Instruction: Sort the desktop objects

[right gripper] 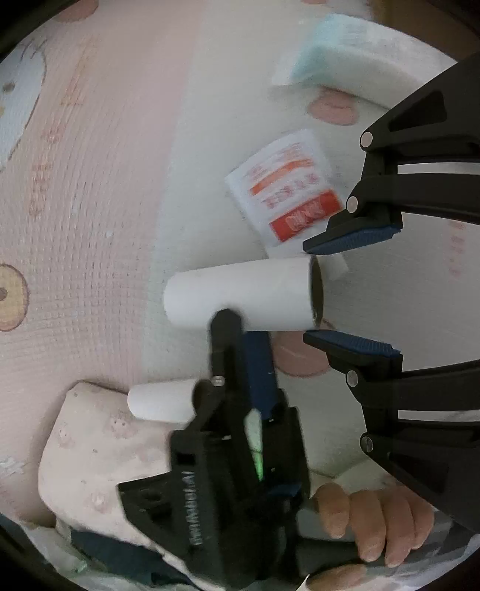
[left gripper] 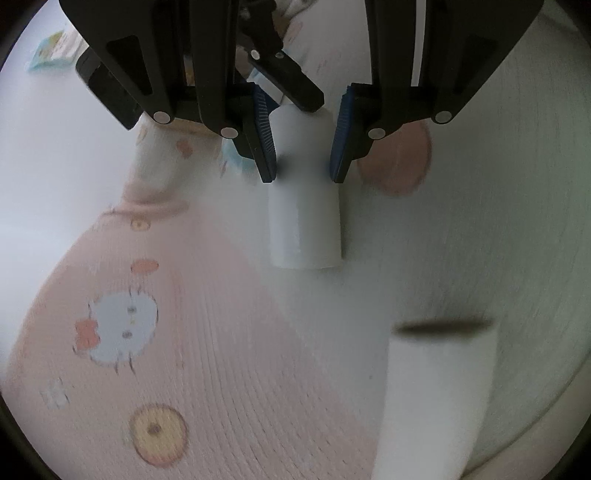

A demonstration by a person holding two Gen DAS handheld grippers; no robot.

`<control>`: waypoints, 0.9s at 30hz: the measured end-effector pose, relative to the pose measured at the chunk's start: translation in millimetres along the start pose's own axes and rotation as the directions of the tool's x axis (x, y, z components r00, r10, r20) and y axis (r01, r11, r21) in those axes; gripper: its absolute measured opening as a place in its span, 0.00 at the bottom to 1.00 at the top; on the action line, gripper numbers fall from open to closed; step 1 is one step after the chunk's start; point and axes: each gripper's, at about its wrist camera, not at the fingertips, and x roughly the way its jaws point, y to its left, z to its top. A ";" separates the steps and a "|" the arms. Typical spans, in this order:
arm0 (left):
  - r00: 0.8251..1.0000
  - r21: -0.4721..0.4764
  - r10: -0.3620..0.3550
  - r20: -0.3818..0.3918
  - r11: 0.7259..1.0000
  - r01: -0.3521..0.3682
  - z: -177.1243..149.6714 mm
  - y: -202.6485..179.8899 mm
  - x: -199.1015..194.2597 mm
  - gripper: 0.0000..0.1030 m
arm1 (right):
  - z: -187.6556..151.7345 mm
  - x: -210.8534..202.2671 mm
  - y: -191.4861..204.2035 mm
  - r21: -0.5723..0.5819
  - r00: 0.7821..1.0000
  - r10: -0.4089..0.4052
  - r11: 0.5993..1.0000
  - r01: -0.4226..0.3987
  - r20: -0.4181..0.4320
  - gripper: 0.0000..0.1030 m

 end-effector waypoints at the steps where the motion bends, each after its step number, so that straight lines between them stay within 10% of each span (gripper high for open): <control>1: 1.000 0.022 0.018 -0.002 1.000 -0.018 -6.0 -2.9 0.1 0.32 | -4.4 -2.3 0.6 0.011 1.000 0.003 1.000 -0.003 -0.002 0.38; 27: 0.999 0.218 0.028 0.022 0.975 -0.032 -102.5 -36.2 14.7 0.37 | -92.5 -68.4 -20.1 0.266 0.993 0.025 0.962 -0.054 0.112 0.27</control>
